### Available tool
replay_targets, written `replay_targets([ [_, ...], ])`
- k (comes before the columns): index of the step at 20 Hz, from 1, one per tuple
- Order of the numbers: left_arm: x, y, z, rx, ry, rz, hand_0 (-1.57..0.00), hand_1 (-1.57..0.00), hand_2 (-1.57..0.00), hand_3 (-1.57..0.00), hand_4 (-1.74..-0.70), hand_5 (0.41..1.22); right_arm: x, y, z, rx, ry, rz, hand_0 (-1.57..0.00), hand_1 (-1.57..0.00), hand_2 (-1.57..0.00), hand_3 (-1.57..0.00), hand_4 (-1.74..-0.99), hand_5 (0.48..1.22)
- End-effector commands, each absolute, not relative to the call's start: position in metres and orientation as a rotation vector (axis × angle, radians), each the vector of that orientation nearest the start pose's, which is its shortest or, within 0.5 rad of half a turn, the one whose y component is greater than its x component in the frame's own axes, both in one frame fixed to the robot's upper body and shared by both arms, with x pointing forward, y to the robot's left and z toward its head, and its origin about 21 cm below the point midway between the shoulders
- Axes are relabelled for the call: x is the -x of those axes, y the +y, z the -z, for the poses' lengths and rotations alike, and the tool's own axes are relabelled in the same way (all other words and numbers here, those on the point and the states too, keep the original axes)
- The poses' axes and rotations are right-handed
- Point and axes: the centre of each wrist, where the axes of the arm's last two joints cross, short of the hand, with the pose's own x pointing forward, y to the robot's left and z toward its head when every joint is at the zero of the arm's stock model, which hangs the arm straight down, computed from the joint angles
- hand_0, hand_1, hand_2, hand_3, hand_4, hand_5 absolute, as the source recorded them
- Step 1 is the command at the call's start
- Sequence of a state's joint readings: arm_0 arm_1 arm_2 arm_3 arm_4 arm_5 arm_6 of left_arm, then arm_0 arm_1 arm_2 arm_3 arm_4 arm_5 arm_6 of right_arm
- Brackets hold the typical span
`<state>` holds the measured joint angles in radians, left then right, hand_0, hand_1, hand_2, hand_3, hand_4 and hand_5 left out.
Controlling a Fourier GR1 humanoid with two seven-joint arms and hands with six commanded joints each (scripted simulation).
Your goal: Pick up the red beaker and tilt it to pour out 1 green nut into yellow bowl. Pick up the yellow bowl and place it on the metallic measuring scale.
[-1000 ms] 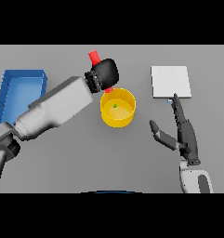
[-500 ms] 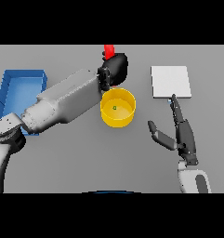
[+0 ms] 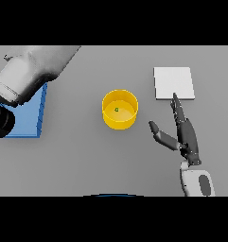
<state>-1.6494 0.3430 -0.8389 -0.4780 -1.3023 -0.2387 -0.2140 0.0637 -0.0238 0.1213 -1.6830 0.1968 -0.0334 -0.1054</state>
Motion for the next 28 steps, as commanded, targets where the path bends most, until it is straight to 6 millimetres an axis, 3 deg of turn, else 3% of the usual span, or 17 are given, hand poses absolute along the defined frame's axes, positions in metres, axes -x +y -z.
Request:
replay_targets([
  [1, -0.462, 0.079, -0.328, 1.885, 1.135, -2.464, -1.57, -1.57, -1.57, -1.57, -1.73, 1.221, -0.231, -0.211, -0.011, 0.119, -1.745, -0.242, 0.0, 0.0, 0.0, 0.0, -1.104, 0.563],
  [4, -0.474, 0.142, -0.361, 2.099, 1.728, -2.571, -1.57, -1.57, -1.57, -1.51, -1.73, 1.221, -0.235, -0.211, -0.014, 0.111, -1.752, -0.247, 0.0, 0.0, 0.0, 0.0, -1.105, 0.578],
  [6, -0.48, 0.196, -0.36, 2.119, 2.182, -2.576, -1.57, -1.57, -1.57, -1.52, -1.74, 1.221, -0.236, -0.21, -0.014, 0.1, -1.755, -0.245, 0.0, 0.0, 0.0, 0.0, -1.116, 0.582],
  [9, -0.482, 0.264, -0.335, 2.155, 2.74, -2.403, -1.57, -1.57, -1.57, -1.54, -1.74, 1.221, -0.236, -0.212, -0.012, 0.112, -1.749, -0.268, 0.0, 0.0, 0.0, 0.0, -1.125, 0.601],
  [12, -0.482, 0.304, -0.288, 2.425, 3.027, -2.189, -1.57, -1.57, -1.57, -1.56, -1.74, 1.221, -0.239, -0.21, -0.012, 0.128, -1.747, -0.294, 0.0, 0.0, 0.0, 0.0, -1.132, 0.621],
  [13, -0.481, 0.311, -0.271, 2.524, 3.065, -2.097, -1.57, -1.57, -1.57, -1.56, -1.74, 1.221, -0.237, -0.208, -0.011, 0.127, -1.746, -0.304, 0.0, 0.0, 0.0, 0.0, -1.138, 0.626],
  [14, -0.479, 0.322, -0.252, 2.531, 3.214, -1.959, -1.57, -1.57, -1.57, -1.56, -1.74, 1.221, -0.235, -0.211, -0.011, 0.129, -1.751, -0.304, 0.0, 0.0, 0.0, 0.0, -1.142, 0.628],
  [19, -0.465, 0.354, -0.199, 2.778, 3.627, -1.368, -1.57, -1.57, -1.57, -1.57, -1.74, 1.221, -0.234, -0.214, -0.009, 0.106, -1.752, -0.307, 0.0, 0.0, 0.0, 0.0, -1.129, 0.659],
  [23, -0.442, 0.365, -0.133, 2.714, 3.841, -1.154, -1.57, -1.57, -1.57, -1.57, -1.74, 1.221, -0.233, -0.218, -0.01, 0.112, -1.768, -0.319, 0.0, 0.0, 0.0, 0.0, -1.151, 0.676],
  [25, -0.429, 0.365, -0.113, 2.713, 3.908, -1.06, -1.57, -1.57, -1.57, -1.57, -1.74, 1.221, -0.235, -0.219, -0.011, 0.127, -1.76, -0.324, 0.0, 0.0, 0.0, 0.0, -1.166, 0.676],
  [28, -0.408, 0.36, -0.097, 2.679, 3.988, -0.969, -1.57, -1.57, -1.57, -1.57, -1.74, 1.098, -0.236, -0.213, -0.012, 0.115, -1.76, -0.317, 0.0, 0.0, 0.0, 0.0, -1.171, 0.677],
])
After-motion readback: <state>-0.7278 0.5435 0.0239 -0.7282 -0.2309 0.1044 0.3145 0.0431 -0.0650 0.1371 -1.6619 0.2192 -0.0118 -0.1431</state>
